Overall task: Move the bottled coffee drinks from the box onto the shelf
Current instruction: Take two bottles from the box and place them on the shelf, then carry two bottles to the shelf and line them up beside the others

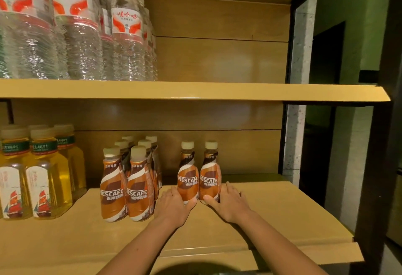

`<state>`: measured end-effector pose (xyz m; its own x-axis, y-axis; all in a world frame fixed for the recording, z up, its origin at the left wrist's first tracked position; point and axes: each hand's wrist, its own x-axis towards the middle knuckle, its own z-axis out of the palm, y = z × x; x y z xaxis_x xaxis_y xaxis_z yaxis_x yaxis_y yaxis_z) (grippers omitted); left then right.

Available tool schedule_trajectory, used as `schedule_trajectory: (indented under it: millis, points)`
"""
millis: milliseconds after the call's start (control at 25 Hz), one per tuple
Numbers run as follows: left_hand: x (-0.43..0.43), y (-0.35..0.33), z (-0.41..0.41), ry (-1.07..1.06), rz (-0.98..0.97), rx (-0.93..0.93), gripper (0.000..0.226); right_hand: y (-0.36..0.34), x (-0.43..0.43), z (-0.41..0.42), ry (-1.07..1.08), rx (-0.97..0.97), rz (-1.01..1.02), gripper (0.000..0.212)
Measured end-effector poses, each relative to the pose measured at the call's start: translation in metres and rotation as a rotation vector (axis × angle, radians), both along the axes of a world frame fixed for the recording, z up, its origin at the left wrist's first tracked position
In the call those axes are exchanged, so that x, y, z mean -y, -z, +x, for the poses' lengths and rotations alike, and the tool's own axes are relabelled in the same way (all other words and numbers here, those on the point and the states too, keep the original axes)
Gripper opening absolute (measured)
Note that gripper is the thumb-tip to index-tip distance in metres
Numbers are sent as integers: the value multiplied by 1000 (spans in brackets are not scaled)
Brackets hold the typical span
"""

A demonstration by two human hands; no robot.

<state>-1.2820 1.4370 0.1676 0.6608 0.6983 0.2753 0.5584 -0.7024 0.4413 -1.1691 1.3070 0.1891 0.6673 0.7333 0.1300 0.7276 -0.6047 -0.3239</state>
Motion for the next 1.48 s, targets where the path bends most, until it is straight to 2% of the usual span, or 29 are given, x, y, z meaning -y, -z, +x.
schedule_trajectory:
  millis: [320, 480, 600, 680, 760, 960, 1240, 1480]
  points:
    - [-11, -3, 6, 9, -87, -104, 86, 3, -7, 12, -28, -17, -120, 81]
    - [10, -21, -10, 15, -150, 43, 94, -12, 15, -2, -22, 42, -117, 86]
    - [50, -44, -42, 58, 1, 151, 89, -31, 52, -26, -20, 90, -55, 86]
    - [83, -63, -67, 158, 112, 213, 77, -45, 83, -46, -22, 129, -26, 83]
    - [117, -80, -85, 259, 145, 220, 75, -58, 116, -61, -1, 176, -19, 81]
    - [212, -88, -87, 558, 220, 98, 78, -75, 217, -91, 134, 312, -15, 78]
    - [389, -74, -29, 964, 156, 29, 78, -57, 432, -104, 552, 221, -115, 78]
    - [581, -67, 16, 1276, 130, -21, 65, -44, 639, -121, 851, 144, -96, 73]
